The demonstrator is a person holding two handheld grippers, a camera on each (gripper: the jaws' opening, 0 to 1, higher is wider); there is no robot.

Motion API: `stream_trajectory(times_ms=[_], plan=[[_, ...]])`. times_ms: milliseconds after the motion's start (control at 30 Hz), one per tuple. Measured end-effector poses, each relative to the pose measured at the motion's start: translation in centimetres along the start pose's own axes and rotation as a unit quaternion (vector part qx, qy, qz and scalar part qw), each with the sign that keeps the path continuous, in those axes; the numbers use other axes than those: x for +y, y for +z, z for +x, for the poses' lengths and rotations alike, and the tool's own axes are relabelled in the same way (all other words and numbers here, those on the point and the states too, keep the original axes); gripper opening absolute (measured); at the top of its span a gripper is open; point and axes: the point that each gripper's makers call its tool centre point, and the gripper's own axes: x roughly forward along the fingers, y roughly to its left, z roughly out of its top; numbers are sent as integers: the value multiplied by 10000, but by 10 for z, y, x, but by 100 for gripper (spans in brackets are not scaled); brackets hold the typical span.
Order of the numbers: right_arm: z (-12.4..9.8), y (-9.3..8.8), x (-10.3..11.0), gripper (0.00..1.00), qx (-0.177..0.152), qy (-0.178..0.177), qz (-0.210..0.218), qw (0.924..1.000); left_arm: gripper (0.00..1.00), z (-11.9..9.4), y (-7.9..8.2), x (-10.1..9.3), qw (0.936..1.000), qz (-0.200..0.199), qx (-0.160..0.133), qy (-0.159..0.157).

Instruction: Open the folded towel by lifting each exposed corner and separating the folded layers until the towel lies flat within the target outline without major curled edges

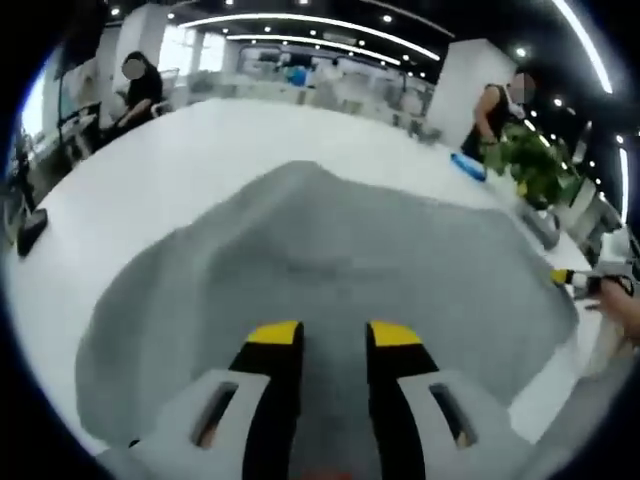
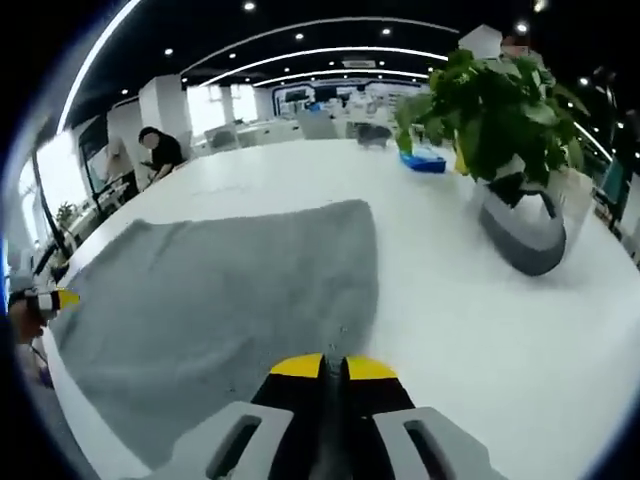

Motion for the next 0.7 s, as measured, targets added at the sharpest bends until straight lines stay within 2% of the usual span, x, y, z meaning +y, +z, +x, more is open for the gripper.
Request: stream_trajectory(times_ms=[67,167,300,367,433,467,533,633,700], plan=[[-6,22,15,2,-272,113,-82,9995,23,0,4,0,9994,199,-266,-17],[-11,46,49,2,-564,416,-319,9970,23,-3,2,1,9997,-48,-246,-28],[-7,60,104,2,-685,797,-940,9900,23,-2,1,0,9996,38,-285,11],[-3,58,131,2,-645,971,-1239,9854,23,0,2,4,9995,156,-281,43],[0,54,144,2,-601,1032,-1439,9824,23,0,1,4,9993,226,-283,53],[4,47,160,2,-522,1152,-1604,9789,23,0,1,5,9992,258,-286,60],[8,41,176,2,-490,1235,-1677,9768,23,1,2,6,9991,285,-299,73],[12,30,195,3,-411,1386,-1867,9717,23,2,2,6,9990,306,-322,77],[13,27,199,4,-369,1423,-1900,9707,23,2,2,7,9989,330,-327,81]])
